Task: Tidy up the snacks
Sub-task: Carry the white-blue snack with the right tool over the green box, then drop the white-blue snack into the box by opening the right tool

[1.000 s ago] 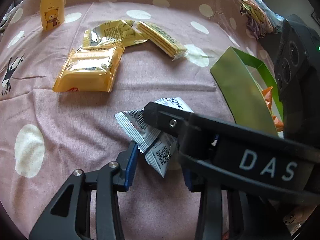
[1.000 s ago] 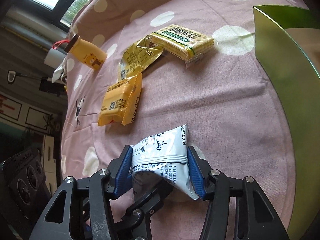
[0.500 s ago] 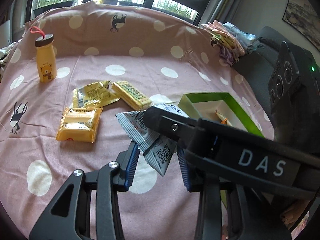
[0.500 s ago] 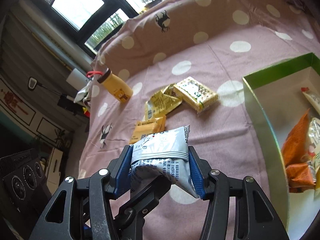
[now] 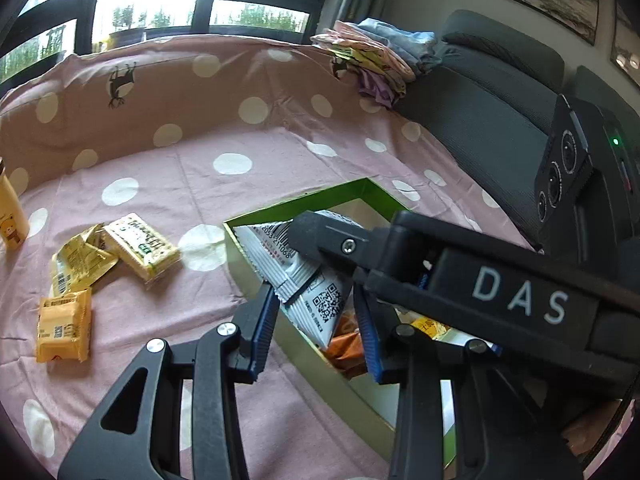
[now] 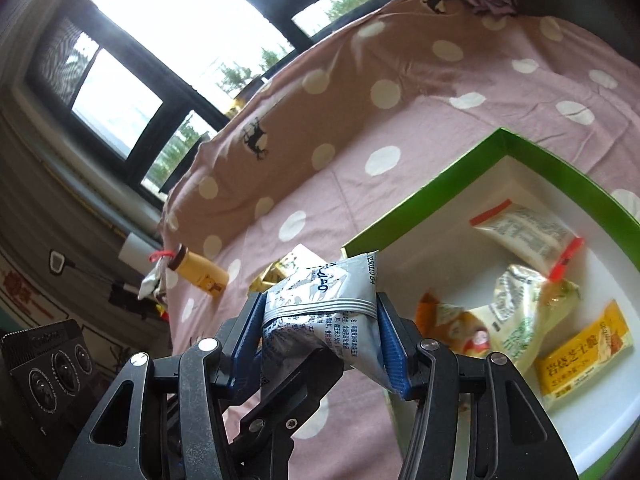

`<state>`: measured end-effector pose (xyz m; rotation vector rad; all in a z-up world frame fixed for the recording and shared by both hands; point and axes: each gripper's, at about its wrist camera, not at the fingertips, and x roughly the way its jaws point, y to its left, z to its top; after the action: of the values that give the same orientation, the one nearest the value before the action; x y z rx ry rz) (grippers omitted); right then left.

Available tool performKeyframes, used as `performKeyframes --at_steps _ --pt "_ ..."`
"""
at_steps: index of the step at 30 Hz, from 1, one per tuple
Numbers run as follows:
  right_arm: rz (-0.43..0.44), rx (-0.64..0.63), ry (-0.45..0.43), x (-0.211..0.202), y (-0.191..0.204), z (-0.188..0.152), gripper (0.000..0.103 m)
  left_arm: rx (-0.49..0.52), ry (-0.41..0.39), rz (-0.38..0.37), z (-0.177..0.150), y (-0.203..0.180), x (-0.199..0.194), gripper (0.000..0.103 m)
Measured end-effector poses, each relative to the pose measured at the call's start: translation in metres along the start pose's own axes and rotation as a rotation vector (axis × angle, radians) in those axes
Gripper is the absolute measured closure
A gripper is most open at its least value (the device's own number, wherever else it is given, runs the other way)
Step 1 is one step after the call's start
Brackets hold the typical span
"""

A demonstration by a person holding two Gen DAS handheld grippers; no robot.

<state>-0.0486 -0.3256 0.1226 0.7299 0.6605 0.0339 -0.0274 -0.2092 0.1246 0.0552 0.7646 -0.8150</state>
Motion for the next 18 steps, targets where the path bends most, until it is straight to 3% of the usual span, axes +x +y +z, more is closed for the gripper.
performKeyframes --at_steps 8,18 --pt "-0.099 0.139 -0.062 -0.015 -0.043 0.008 0.047 0.041 0.076 -0.065 0.004 -0.029 0.04 0.066" --pt "-0.202 0.239 -0.041 -0.016 -0.078 0.011 0.047 -0.009 0.167 -0.099 0.001 -0.029 0.059 0.063"
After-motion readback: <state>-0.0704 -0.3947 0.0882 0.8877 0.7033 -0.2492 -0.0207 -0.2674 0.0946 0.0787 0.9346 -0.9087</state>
